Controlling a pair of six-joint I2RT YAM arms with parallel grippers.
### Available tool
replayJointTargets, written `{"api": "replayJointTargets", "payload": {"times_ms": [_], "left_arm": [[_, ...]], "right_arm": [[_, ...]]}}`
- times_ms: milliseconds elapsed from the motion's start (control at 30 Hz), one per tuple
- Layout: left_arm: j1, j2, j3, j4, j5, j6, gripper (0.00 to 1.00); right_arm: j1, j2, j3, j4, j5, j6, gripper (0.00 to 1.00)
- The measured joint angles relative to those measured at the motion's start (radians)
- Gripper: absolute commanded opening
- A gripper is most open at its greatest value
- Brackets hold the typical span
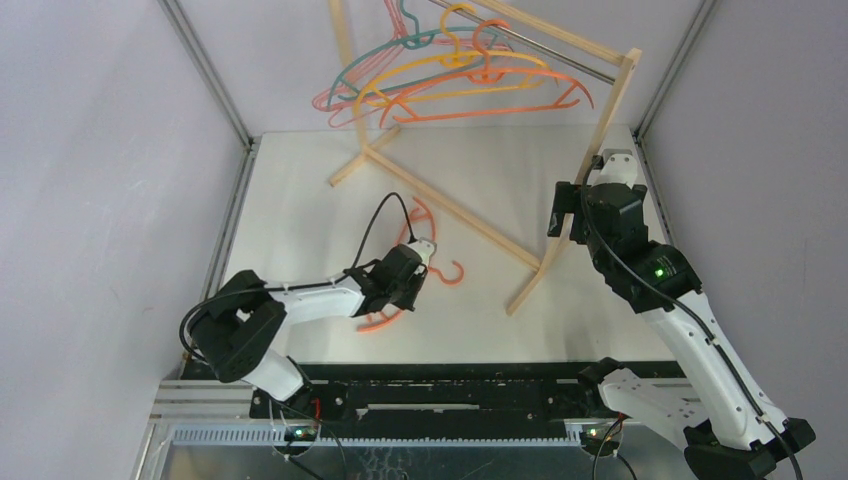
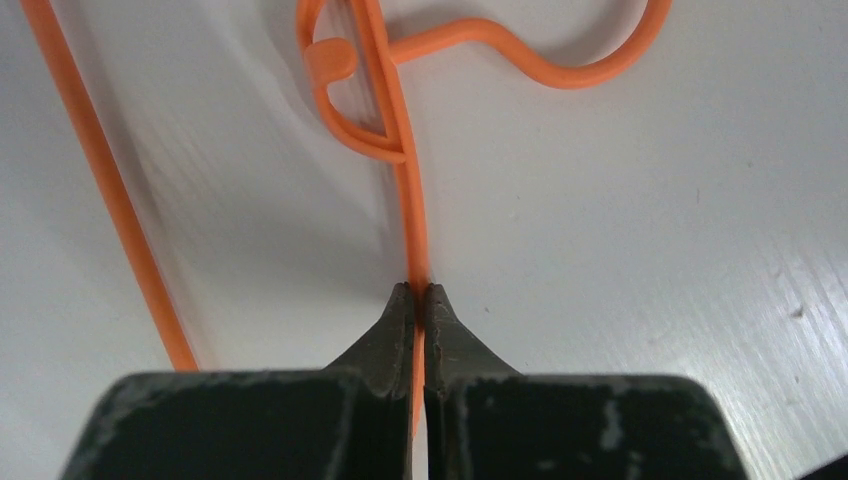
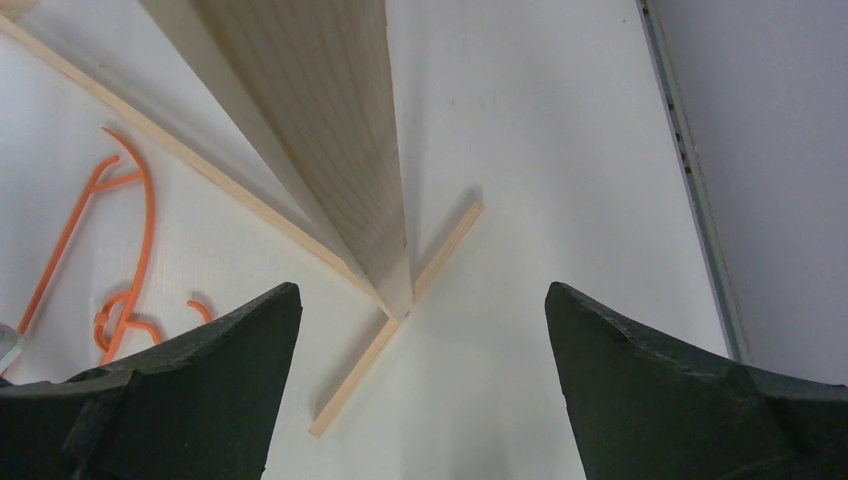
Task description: Organize the hangers
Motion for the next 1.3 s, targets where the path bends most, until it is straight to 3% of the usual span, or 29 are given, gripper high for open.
{"api": "replayJointTargets", "payload": {"times_ms": [233,633,867,1067,1200,1300], "left_arm": [[-0.003,-0.119,0.046,-0.214,0.109,0.047,0.0],[-0.003,-0.183,0.533,-0.473,0.359,0.137,0.0],[0.009,-0.183,0.667,-0.522,0.392,0.155,0.0],[0.05,-0.188,0.666,-0.541,0.407,0.164,0.0],[0.063,-0.2,0.604,-0.535,0.404,0.193,0.2],[0.063,-0.205,0.531,-0.537,0.404,0.21,0.29]], "right_arm": [[0.0,0.0,-0.001,0.002,0.0,0.001,1.0],[-0.013,-0.001,-0.017,0.021,0.023,0.005,1.0],[-0.032,-0.037,-0.033,0.029,0.05,0.004,1.0],[-0.042,-0.059,-0.048,0.031,0.053,0.005,1.0],[-0.047,-0.059,-0.054,0.031,0.053,0.005,1.0],[-0.05,-0.059,-0.055,0.031,0.052,0.005,1.0]]}}
